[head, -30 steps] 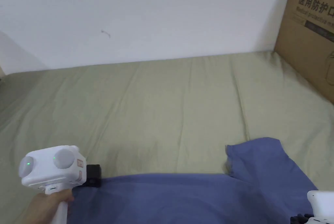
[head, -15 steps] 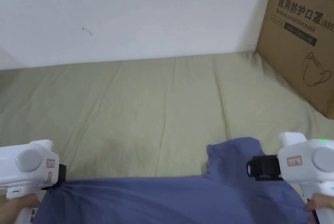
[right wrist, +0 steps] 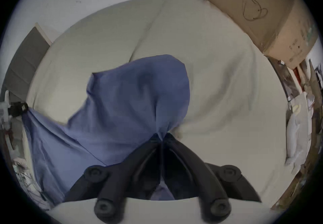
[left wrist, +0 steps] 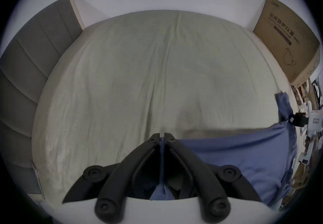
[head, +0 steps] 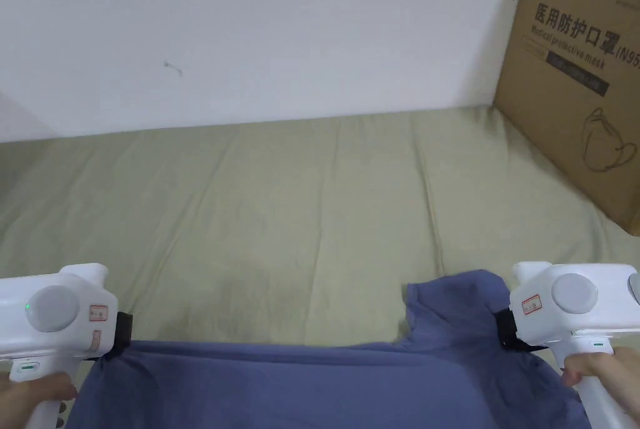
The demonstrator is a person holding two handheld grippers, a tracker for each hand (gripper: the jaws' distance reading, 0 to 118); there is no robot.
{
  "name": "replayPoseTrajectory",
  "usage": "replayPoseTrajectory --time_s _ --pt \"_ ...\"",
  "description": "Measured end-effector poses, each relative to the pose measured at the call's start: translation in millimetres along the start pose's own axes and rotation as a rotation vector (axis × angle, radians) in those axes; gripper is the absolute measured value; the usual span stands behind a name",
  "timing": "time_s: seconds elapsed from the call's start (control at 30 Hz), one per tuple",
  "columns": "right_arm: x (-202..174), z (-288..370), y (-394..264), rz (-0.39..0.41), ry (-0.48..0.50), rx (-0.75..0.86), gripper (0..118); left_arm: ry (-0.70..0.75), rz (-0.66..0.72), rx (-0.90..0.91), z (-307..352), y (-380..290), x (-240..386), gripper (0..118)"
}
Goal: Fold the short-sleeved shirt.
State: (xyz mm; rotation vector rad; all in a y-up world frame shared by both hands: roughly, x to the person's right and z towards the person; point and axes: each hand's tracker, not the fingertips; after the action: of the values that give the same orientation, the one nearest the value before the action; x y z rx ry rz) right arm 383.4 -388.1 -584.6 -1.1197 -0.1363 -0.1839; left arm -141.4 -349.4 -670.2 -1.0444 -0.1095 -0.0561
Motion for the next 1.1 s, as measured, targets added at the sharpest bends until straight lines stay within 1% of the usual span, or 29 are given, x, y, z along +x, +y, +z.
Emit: replayPoseTrajectory --time_s 0.03,0.1,0.13,0.2,0.23,0.3,0.37,0.5,0.57,0.63,0.73,0.87,0.97,1.1 --pt "-3 6 0 0.012 0.017 0.01 1 0.01 -0.003 0.01 7 0 1 2" --pt "-9 22 2 0.006 -0.008 0.039 1 0.02 -0.017 0.024 24 1 2 2" --pt "-10 31 5 0.006 0.004 0.046 1 0.019 -0.019 0.034 34 1 2 2" --pt "-9 56 11 -0.017 0.025 0.095 1 0.012 -0.02 0.07 59 4 1 2" --pt "-8 71 15 -0.025 0.048 0.112 1 0.012 -0.017 0.092 75 6 1 2" --pt "-8 103 21 -0.044 0.046 0.173 1 0.013 -0.006 0.156 105 10 0 2" --pt "-7 138 28 -0.047 0.052 0.232 1 0.019 -0.008 0.205 138 16 -1 2" --pt "-11 206 44 -0.057 0.071 0.313 1 0.067 0.0 0.336 201 28 -2 2" --pt "-19 243 56 -0.035 0.043 0.382 1 0.062 0.02 0.395 237 39 -6 2" --pt "-26 274 71 -0.027 0.047 0.436 1 0.065 0.034 0.445 265 52 -9 2" --pt "-38 318 104 -0.042 0.062 0.506 1 0.113 0.042 0.513 304 79 -10 2" --pt "-58 380 150 -0.045 0.043 0.615 1 0.139 0.052 0.606 350 121 -13 2" --pt "-69 428 175 -0.05 0.04 0.704 1 0.188 0.044 0.69 382 148 -13 2" --pt "-81 478 197 -0.05 0.043 0.794 1 0.194 0.087 0.773 419 180 -15 2"
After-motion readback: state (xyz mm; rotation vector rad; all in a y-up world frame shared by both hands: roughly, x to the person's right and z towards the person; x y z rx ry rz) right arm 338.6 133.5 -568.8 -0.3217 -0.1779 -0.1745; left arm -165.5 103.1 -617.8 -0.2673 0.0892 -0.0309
